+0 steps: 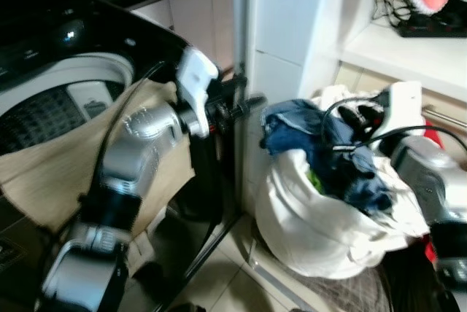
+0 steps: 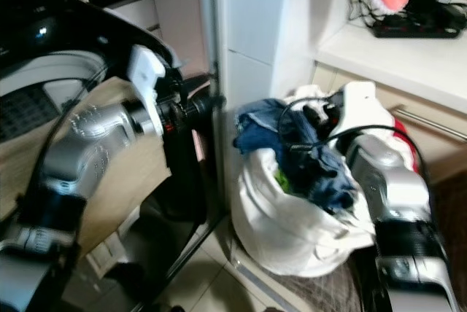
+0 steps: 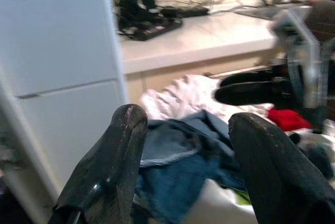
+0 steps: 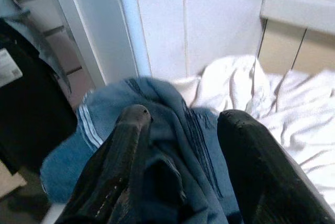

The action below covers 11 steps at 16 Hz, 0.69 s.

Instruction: Clothes washing

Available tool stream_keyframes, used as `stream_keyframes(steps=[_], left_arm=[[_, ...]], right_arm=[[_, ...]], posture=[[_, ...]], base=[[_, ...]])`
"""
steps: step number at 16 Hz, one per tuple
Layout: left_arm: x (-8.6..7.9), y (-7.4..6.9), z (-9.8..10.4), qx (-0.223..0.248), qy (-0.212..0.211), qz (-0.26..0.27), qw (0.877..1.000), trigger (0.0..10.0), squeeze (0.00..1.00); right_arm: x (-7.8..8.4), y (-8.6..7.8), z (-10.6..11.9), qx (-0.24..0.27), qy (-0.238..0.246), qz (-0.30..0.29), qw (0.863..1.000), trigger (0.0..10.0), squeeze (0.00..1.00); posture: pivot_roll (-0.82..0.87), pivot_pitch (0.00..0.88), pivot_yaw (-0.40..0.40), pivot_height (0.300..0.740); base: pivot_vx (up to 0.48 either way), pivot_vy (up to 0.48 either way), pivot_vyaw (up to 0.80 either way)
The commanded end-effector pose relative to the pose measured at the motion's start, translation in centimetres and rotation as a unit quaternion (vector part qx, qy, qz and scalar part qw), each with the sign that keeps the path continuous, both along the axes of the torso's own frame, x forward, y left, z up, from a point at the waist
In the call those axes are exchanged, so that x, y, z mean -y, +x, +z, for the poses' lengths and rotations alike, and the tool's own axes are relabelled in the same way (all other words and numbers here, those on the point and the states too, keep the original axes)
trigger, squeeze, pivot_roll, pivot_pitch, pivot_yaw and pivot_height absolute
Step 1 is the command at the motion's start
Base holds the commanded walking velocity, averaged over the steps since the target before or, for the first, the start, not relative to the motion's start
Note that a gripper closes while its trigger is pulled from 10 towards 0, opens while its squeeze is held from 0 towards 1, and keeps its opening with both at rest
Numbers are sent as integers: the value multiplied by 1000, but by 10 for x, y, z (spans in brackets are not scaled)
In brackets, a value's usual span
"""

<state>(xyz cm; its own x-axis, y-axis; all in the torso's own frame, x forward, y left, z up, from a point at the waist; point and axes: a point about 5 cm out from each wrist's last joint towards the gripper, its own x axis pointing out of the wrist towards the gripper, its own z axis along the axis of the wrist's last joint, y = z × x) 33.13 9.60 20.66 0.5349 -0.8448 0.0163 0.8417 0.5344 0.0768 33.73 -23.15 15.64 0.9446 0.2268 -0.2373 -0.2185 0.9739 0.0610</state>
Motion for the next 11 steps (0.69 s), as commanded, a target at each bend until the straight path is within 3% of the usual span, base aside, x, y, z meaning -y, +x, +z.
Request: stream_keyframes(steps=[1,6,11], left_arm=[[-2,-4,7,6,-1,-7,1000,10000,0],[-10,-30,-6,-38,50,-46,997,10000,0],[-19,-40,-6,-51,72,-34,996,10000,0]], right_arm=[[-1,5,5,11,-5,14,1000,10000,1000],[-1,29,-2,3,-24,90,996,10000,1000],[-14,42,-10,-16,-123,130,984,10000,1000]], posture=[[-137,4,89,740],[-95,44,93,740],[-48,100,95,740]], base=[[0,0,0],[0,0,0],[0,0,0]])
